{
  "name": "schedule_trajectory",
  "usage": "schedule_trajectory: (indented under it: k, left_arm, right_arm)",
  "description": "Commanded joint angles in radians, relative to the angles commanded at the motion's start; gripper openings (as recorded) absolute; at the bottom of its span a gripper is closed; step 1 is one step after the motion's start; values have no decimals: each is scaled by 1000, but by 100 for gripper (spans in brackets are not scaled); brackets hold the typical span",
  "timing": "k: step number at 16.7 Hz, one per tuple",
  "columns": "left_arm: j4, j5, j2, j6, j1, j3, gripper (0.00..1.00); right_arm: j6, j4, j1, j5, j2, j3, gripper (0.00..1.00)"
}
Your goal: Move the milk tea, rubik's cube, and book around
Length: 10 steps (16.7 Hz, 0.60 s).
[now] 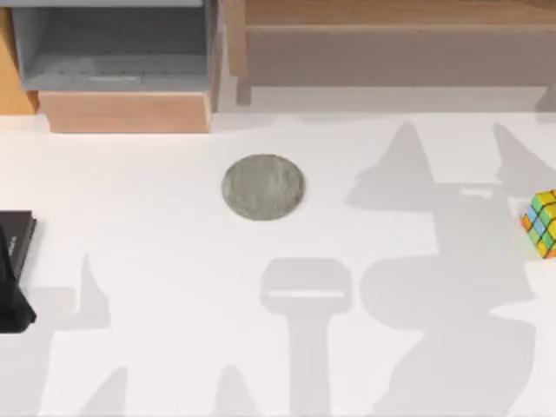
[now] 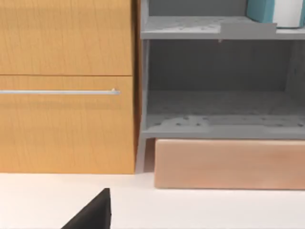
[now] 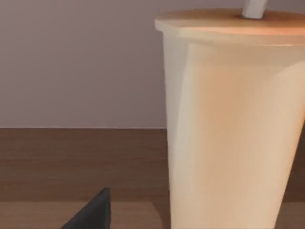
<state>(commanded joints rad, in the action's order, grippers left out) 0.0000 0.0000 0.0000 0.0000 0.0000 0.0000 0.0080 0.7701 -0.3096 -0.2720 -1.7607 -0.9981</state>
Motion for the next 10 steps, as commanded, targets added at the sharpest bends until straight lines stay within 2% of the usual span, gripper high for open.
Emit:
schedule_trajectory:
  k: [10]
  left_arm:
    - [0,0,0,0,0,0,100]
  right_arm:
    - [-1,15,-2,-3,-84,-71,100]
